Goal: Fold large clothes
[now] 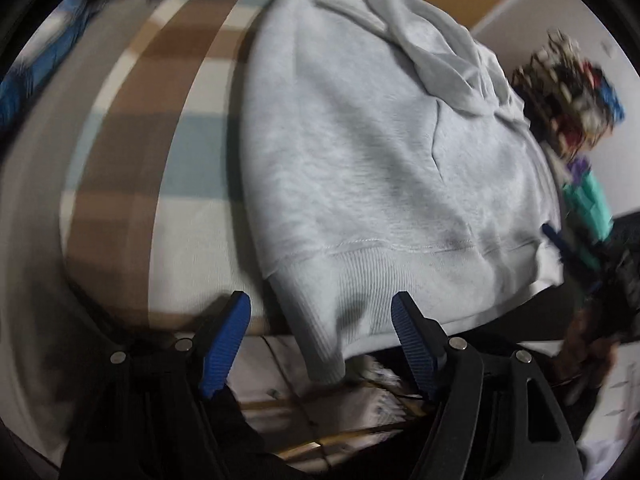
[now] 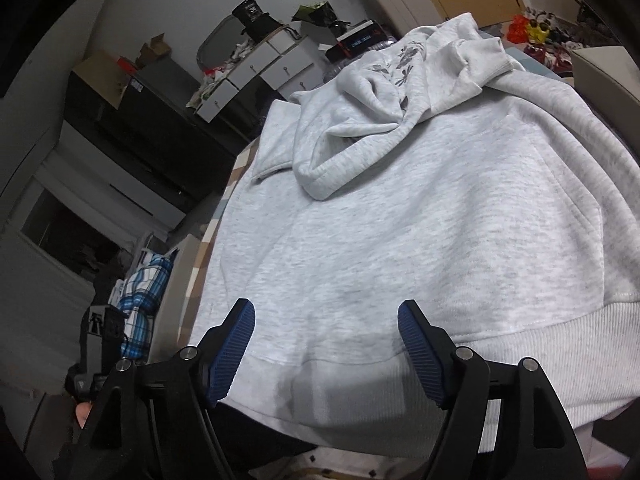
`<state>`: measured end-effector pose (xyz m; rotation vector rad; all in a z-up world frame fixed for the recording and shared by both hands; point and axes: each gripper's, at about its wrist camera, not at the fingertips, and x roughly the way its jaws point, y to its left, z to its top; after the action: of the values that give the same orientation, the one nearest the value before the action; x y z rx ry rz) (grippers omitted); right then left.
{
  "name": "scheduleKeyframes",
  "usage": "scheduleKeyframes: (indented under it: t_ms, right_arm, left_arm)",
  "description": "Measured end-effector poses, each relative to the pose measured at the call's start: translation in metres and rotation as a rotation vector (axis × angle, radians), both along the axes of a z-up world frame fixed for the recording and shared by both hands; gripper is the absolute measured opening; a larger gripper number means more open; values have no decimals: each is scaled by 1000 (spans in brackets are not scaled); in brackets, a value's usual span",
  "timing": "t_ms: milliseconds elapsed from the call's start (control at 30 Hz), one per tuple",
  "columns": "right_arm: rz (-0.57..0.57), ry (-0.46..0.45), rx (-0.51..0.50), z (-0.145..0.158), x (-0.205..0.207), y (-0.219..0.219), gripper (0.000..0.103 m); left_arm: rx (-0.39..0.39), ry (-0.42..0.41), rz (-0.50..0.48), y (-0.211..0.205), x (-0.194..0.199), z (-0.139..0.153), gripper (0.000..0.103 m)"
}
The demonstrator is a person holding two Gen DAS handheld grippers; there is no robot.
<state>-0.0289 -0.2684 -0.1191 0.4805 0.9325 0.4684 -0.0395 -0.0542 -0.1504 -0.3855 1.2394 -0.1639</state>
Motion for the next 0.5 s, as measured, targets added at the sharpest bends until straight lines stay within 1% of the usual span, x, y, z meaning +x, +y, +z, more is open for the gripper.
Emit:
scheduleKeyframes:
  t_ms: [100, 133, 167, 200, 267, 300, 367, 433, 500]
  right_arm:
    - [-8, 6, 13, 0, 0, -3, 75]
    - [-13, 10, 19, 0, 0, -4, 75]
    - [-15, 13, 26, -1, 1, -5, 75]
    - [-17, 17, 34, -1, 1, -6, 75]
    - [-18, 20, 41, -1, 0, -7, 75]
    - [-20, 18, 42, 0, 0, -7, 75]
    - [-29, 12, 44, 1, -1, -9, 75]
    - [-40, 9, 50, 2, -1, -12, 75]
    - [-55, 8, 68, 2, -2, -16, 75]
  left_arm:
    - [19, 10, -24, -12, 4, -1, 67]
    - [45, -6, -23, -14, 4, 0, 64]
    - [83, -13, -24, -18, 3, 0, 60]
    - [111, -19, -23, -18, 0, 0, 49]
    - [184, -35, 1, -18, -5, 0, 32]
    - [187, -38, -3, -20, -6, 1, 25]
    - [165, -28, 8, -18, -7, 1, 15]
    - [134, -28, 21, -14, -3, 5, 9]
    - [71, -50, 28, -10, 1, 15, 8]
